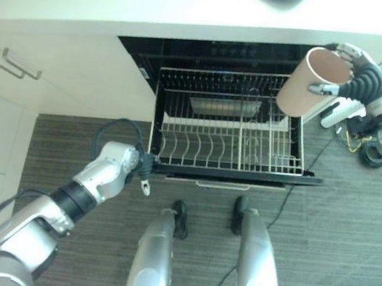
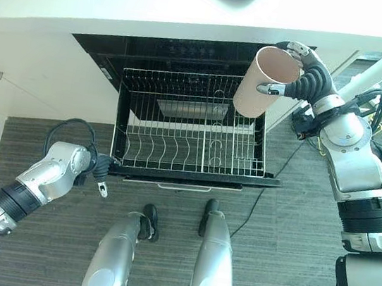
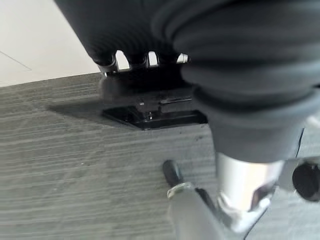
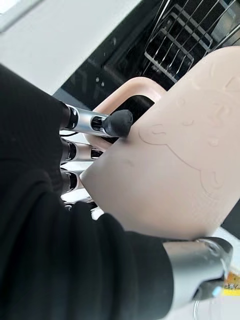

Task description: Place the dishes in the dishwasher.

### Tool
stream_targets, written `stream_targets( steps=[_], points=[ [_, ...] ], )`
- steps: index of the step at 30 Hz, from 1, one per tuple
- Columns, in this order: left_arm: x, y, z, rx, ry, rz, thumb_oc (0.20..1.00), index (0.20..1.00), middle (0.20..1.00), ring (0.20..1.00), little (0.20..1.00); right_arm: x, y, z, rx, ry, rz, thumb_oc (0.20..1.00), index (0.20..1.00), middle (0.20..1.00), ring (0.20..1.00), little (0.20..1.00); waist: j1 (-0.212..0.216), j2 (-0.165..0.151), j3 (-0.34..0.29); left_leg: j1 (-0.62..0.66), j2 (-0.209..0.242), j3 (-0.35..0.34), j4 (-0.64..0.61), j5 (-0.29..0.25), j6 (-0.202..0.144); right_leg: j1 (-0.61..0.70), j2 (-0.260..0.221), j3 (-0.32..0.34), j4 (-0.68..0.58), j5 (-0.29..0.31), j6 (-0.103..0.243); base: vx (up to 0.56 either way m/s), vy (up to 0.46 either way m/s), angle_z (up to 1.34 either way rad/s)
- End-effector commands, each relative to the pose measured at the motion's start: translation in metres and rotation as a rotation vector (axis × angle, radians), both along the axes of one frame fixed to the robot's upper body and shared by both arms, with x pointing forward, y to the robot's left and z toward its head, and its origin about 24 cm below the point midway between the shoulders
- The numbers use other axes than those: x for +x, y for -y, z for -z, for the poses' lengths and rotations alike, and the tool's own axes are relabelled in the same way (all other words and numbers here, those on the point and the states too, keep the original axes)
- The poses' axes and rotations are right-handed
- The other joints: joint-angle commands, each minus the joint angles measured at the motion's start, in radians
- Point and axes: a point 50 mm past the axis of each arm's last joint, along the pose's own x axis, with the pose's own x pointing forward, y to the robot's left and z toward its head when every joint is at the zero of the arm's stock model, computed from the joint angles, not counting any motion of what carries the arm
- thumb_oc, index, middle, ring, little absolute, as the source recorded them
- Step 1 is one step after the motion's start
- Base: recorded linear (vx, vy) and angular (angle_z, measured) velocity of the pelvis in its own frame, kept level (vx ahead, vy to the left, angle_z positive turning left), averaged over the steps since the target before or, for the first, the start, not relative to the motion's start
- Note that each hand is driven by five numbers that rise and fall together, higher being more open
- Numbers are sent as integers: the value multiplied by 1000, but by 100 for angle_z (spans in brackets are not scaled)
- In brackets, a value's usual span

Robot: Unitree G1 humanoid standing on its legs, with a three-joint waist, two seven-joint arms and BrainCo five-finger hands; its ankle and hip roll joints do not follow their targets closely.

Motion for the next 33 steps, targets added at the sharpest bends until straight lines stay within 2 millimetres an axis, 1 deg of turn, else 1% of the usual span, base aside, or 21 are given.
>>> stream_targets(
  steps=[1, 4, 7, 10, 11, 14, 15, 19, 22, 24, 27, 31, 32, 33],
  points=[
    [-28, -21, 19, 97, -188, -61, 1000, 1000, 1000, 1000, 1000, -4, -5, -30, -35, 110, -33, 200, 200, 200, 200, 200, 25, 4, -36, 17, 14, -85, -36, -9, -20, 58, -61, -29, -48, -29, 68, -39, 36, 0],
    [-32, -20, 17, 98, -198, -58, 1000, 1000, 1000, 1000, 1000, -1, -4, -25, -69, 79, -22, 200, 200, 200, 200, 200, 29, 10, -25, 13, 7, -85, -41, -10, -19, 54, -59, -26, -52, -30, 68, -67, 41, -1],
    [-34, -21, 14, 83, -181, -56, 1000, 1000, 1000, 1000, 1000, 2, 0, -15, -102, 35, 2, 200, 200, 200, 200, 200, 29, 18, -15, 9, 2, -86, -47, -7, -20, 53, -59, -23, -55, -32, 67, -43, 45, 0],
    [-37, -22, 14, 64, -192, -50, 1000, 1000, 1000, 1000, 1000, 5, 6, -4, -119, -12, 30, 200, 200, 200, 200, 200, 33, 22, -15, 8, -1, -88, -52, -6, -19, 54, -57, -21, -59, -33, 65, 0, 0, 0],
    [-37, -23, 16, 58, -188, -42, 1000, 1000, 1000, 1000, 1000, 9, 12, 4, -124, -54, 56, 200, 200, 200, 200, 200, 38, 22, -15, 3, -4, -91, -51, -7, -19, 53, -57, -21, -64, -32, 63, 0, 0, 0],
    [-37, -21, 19, 43, -191, -29, 1000, 1000, 1000, 1000, 1000, 16, 20, 12, -131, -100, 99, 200, 200, 200, 200, 200, 49, 25, -15, -7, -7, -93, -47, -7, -19, 48, -61, -27, -64, -30, 62, -9, -10, 0],
    [-37, -17, 24, 24, -205, -11, 1000, 1000, 1000, 1000, 1000, 23, 26, 15, -128, -128, 125, 200, 200, 200, 200, 200, 59, 29, -15, -18, -10, -98, -43, -8, -16, 40, -63, -27, -63, -29, 59, -23, -33, 1],
    [-39, -12, 34, 14, -204, 15, 1000, 1000, 1000, 1000, 1000, 30, 32, 17, -116, -163, 154, 200, 200, 200, 200, 200, 71, 33, -15, -28, -17, -106, -40, -11, -14, 31, -61, -25, -53, -35, 55, -4, -20, 1],
    [-43, -6, 43, -35, -240, 21, 1000, 1000, 1000, 1000, 1000, 35, 33, 22, -153, -186, 170, 200, 200, 200, 200, 200, 81, 36, -15, -34, -22, -111, -35, -12, -13, 26, -63, -27, -48, -35, 54, 0, 0, 0],
    [-45, -2, 49, -52, -234, 35, 1000, 1000, 1000, 1000, 1000, 39, 35, 26, -166, -210, 186, 200, 200, 200, 200, 200, 89, 41, -15, -41, -24, -114, -30, -12, -11, 19, -65, -30, -41, -37, 51, 1, -4, 2],
    [-48, 1, 60, -61, -238, 49, 1000, 1000, 1000, 1000, 1000, 45, 35, 28, -149, -236, 199, 200, 200, 200, 200, 200, 100, 48, -15, -49, -27, -116, -20, -15, -10, 14, -71, -34, -28, -41, 49, 11, -16, 9],
    [-55, 3, 77, -75, -235, 53, 1000, 1000, 1000, 1000, 1000, 51, 37, 29, -146, -266, 231, 200, 200, 200, 200, 200, 114, 58, -15, -66, -33, -121, -5, -18, -10, -4, -76, -35, -9, -45, 46, 6, -7, 3],
    [-59, 5, 87, -90, -240, 50, 1000, 1000, 1000, 1000, 1000, 54, 35, 31, -146, -283, 237, 200, 200, 200, 200, 200, 118, 63, -15, -74, -35, -123, 2, -19, -8, -13, -77, -33, 0, -48, 43, 0, 0, 0],
    [-60, 6, 89, -92, -240, 50, 1000, 1000, 1000, 1000, 1000, 55, 35, 32, -147, -285, 238, 200, 200, 200, 200, 200, 119, 64, -15, -75, -35, -124, 2, -19, -8, -15, -77, -33, 2, -49, 43, 0, 0, 0]
  ],
)
